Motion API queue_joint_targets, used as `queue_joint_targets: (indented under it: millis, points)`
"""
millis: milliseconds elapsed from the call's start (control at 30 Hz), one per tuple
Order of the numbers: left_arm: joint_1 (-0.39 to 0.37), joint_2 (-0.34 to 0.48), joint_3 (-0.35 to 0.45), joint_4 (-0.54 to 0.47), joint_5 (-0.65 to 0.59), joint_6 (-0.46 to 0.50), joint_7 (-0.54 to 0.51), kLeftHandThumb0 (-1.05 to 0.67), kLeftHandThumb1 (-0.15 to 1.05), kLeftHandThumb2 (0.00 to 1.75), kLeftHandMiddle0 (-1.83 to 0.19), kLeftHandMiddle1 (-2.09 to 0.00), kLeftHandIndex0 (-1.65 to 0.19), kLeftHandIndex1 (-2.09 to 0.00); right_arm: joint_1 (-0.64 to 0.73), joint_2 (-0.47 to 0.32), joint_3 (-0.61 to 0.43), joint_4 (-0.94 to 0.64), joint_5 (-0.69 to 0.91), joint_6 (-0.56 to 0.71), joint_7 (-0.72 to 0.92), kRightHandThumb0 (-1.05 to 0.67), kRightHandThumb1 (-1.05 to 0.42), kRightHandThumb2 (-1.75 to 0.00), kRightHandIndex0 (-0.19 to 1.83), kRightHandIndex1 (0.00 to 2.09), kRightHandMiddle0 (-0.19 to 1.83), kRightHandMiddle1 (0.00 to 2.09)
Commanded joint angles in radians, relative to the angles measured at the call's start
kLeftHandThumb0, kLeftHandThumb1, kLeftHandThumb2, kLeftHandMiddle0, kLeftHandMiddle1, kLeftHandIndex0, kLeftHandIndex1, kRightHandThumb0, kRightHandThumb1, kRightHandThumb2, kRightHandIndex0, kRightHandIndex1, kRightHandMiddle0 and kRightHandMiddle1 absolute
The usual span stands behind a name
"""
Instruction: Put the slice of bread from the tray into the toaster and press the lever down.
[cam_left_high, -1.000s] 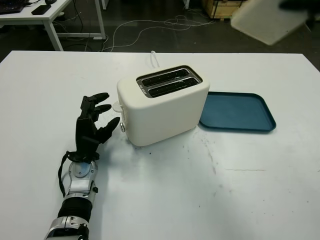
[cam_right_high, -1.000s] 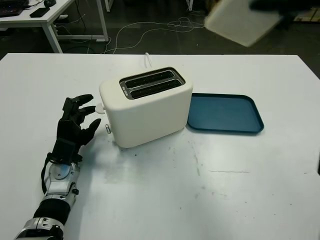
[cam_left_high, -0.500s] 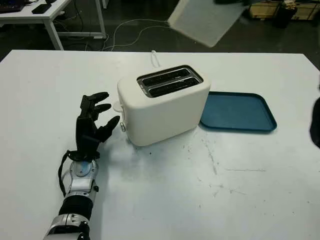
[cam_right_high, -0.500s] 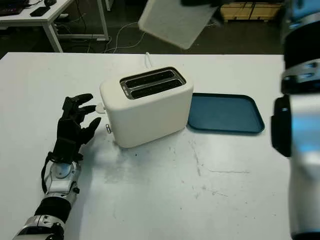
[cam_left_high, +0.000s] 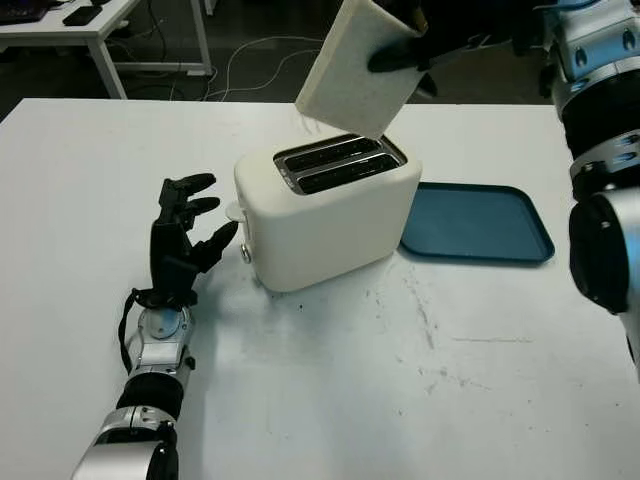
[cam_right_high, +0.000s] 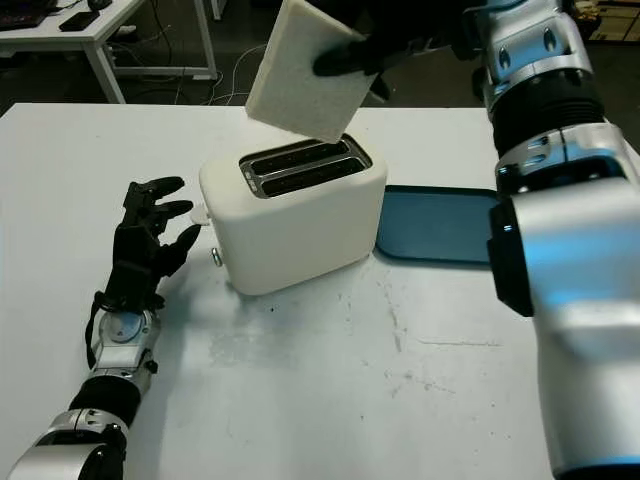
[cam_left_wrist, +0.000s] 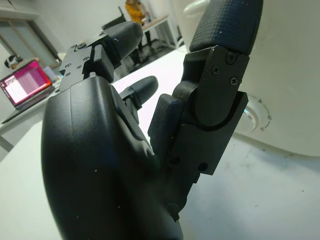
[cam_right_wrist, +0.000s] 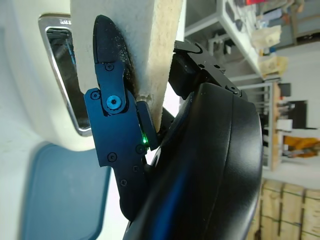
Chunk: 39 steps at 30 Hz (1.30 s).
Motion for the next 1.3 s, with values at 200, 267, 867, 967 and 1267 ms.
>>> queue_joint_targets:
  millis: [200,267,867,967,1267]
  points:
    - [-0.068,0.012,-0.003,0.081,0.021,-0.026,0.016,-1.05,0.92,0.18,0.00,-1.37,0.00,-1.25,0.046,0.030,0.012,0.054,-0.041,-0.076,-0.105,-0.56,-0.92,-0.34,1.09,1.75,0.90,1.75]
    - [-0.076,0.014,-0.003,0.095,0.024,-0.030,0.021,-1.05,0.92,0.17,0.00,-1.38,0.00,-1.26,0.052,0.033,0.007,0.065,-0.038,-0.099,-0.120,-0.56,-0.92,-0.35,1.10,1.75,0.92,1.75]
    - [-0.088,0.011,0.005,0.117,0.031,-0.039,0.023,-1.05,0.92,0.18,0.00,-1.44,0.00,-1.32,0.051,0.015,0.035,0.090,-0.082,-0.092,-0.098,-0.55,-0.92,-0.35,1.05,1.75,0.87,1.75]
    - [-0.087,0.011,0.006,0.118,0.035,-0.041,0.027,-1.05,0.92,0.18,0.00,-1.44,0.00,-1.31,0.054,0.014,0.029,0.096,-0.077,-0.073,-0.079,-0.53,-0.92,-0.33,1.03,1.75,0.82,1.75]
    - [-0.087,0.006,0.005,0.114,0.039,-0.042,0.031,-1.05,0.92,0.18,0.00,-1.46,0.00,-1.34,0.055,-0.001,0.069,0.086,-0.129,-0.081,-0.059,-0.53,-0.92,-0.34,1.01,1.75,0.75,1.75]
